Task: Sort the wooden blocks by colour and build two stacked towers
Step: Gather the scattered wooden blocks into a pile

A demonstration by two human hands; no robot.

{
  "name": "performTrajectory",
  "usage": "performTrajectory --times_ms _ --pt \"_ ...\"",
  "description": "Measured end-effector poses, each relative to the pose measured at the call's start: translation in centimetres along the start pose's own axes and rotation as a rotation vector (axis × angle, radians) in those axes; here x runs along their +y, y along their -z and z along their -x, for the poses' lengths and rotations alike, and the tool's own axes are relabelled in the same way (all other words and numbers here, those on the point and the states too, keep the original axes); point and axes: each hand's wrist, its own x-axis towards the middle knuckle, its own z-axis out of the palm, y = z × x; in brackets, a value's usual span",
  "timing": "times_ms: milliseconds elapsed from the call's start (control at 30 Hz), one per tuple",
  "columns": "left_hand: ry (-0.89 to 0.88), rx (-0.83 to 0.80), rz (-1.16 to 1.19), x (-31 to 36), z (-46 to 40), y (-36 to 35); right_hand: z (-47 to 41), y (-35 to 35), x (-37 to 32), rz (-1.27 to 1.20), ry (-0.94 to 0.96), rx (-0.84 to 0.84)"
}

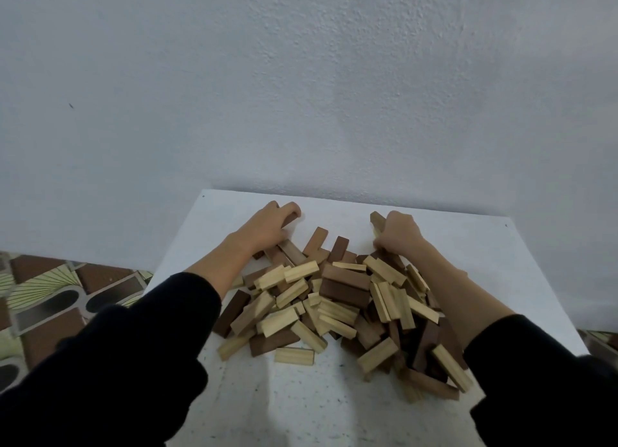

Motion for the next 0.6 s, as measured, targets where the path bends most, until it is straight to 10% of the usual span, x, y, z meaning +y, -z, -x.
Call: performTrajectory --times_ms 600 --pt "-0.022 -0.008 0.143 -1.6 3.1 1.1 4.5 3.1 -2.2 -0.325 0.116 0.1"
